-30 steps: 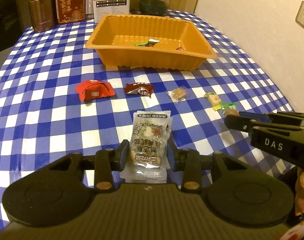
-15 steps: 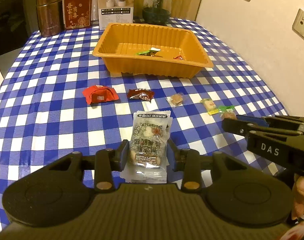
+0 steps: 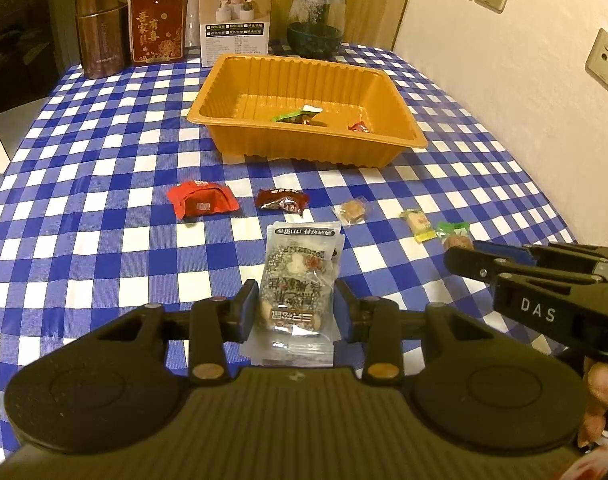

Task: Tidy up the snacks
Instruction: 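Carry the cookie packet and green cake over the orange tray with both grippers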

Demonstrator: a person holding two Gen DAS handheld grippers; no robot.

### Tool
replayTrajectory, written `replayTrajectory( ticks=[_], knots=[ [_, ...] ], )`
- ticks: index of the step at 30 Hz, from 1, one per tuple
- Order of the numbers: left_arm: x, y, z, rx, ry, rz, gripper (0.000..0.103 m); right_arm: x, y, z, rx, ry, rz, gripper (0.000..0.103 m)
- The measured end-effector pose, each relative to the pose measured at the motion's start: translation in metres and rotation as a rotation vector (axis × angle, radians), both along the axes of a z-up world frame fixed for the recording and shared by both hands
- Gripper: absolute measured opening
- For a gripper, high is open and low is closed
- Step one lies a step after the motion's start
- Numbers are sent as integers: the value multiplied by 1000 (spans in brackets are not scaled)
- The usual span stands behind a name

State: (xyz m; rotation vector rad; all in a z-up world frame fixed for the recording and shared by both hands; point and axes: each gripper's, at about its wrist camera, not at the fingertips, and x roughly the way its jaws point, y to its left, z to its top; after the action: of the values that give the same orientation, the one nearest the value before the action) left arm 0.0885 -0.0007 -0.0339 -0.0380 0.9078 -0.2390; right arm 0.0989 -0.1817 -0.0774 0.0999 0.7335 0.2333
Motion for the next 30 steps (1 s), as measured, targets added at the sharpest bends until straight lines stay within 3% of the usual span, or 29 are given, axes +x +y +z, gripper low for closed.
replayTrajectory(
  ticks=[15, 30],
  knots=[
    [18, -1, 4, -37, -19, -2, 36, 19, -10, 5, -6, -10, -32, 22],
    [80, 0, 26, -28, -88, -21, 36, 81, -12, 34, 32, -69, -33, 22]
  ],
)
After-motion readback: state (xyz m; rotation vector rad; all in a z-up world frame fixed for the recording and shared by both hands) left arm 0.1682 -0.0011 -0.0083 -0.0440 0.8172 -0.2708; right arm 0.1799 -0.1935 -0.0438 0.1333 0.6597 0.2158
